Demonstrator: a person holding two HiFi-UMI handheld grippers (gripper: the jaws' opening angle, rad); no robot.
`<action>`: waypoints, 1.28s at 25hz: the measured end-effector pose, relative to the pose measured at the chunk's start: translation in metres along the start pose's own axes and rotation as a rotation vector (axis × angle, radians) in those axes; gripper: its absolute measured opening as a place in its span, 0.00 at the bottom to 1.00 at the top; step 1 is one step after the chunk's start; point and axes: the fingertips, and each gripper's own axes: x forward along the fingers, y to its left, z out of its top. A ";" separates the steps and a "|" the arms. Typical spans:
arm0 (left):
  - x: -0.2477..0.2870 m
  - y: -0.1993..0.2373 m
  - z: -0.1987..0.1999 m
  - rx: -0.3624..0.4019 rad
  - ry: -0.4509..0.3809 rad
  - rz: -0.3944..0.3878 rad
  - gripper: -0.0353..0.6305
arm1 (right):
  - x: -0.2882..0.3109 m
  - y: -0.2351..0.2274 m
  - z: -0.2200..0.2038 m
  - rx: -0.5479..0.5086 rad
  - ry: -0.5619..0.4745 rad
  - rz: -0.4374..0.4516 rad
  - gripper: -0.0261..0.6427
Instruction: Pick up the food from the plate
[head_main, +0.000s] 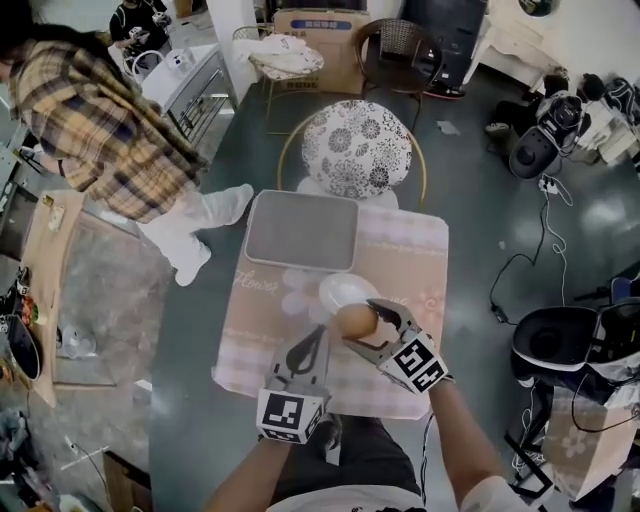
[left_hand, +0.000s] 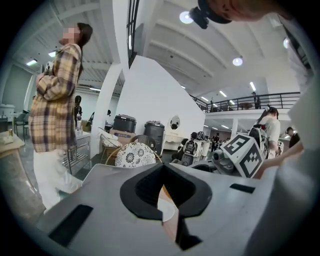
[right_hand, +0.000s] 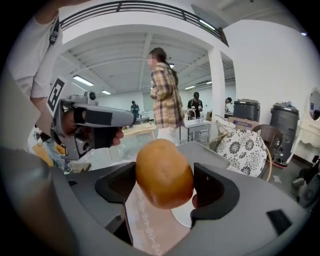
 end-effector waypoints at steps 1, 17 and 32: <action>-0.005 -0.001 0.006 0.002 -0.003 0.000 0.06 | -0.006 0.002 0.008 0.013 -0.018 -0.010 0.56; -0.049 -0.031 0.089 0.039 -0.075 -0.007 0.06 | -0.084 0.029 0.118 0.044 -0.214 -0.075 0.56; -0.063 -0.052 0.140 0.052 -0.166 -0.030 0.06 | -0.143 0.044 0.175 0.026 -0.340 -0.164 0.56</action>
